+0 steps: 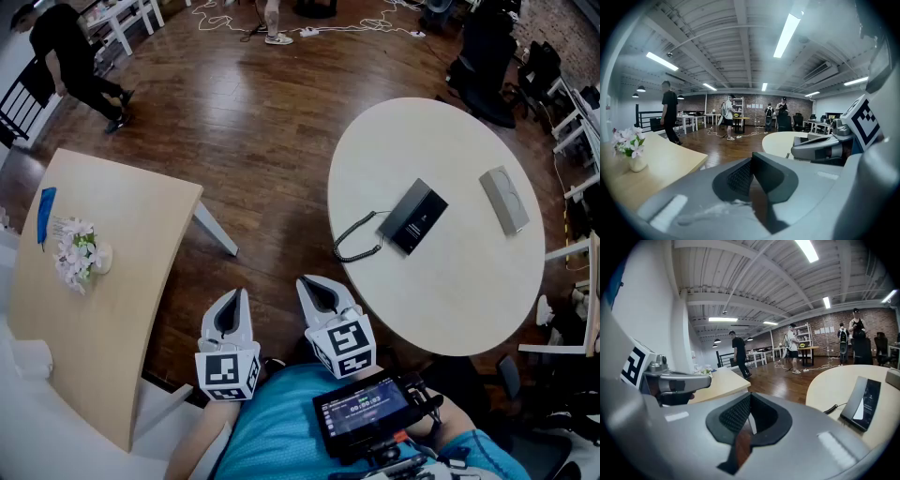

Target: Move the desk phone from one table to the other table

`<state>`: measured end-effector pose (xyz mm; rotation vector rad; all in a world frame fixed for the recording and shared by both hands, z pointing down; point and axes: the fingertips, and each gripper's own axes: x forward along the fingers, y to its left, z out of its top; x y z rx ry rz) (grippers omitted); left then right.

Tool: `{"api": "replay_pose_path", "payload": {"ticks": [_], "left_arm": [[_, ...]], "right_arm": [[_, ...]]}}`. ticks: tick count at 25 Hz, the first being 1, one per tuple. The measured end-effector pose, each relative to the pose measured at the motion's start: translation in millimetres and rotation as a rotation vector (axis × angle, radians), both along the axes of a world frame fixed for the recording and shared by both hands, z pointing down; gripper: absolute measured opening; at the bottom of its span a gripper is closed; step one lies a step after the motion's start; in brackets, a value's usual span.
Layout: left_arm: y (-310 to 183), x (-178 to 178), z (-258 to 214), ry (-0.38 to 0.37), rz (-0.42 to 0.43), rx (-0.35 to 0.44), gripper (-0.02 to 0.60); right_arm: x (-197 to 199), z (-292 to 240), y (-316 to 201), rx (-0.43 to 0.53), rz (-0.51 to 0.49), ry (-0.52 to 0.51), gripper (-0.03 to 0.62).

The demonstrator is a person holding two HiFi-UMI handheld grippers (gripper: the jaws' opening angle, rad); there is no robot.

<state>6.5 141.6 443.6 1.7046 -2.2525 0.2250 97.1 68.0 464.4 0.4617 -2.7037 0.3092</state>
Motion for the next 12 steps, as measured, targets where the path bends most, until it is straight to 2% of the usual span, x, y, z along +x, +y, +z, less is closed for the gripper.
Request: {"api": "replay_pose_path", "payload": {"ticks": [7, 12], "left_arm": [[53, 6, 7, 0.024, -0.007, 0.0, 0.014], [65, 14, 10, 0.045, 0.017, 0.007, 0.014]], "right_arm": [[3, 3, 51, 0.008, -0.004, 0.015, -0.008], [15, 1, 64, 0.024, 0.035, 0.019, -0.008]]}}
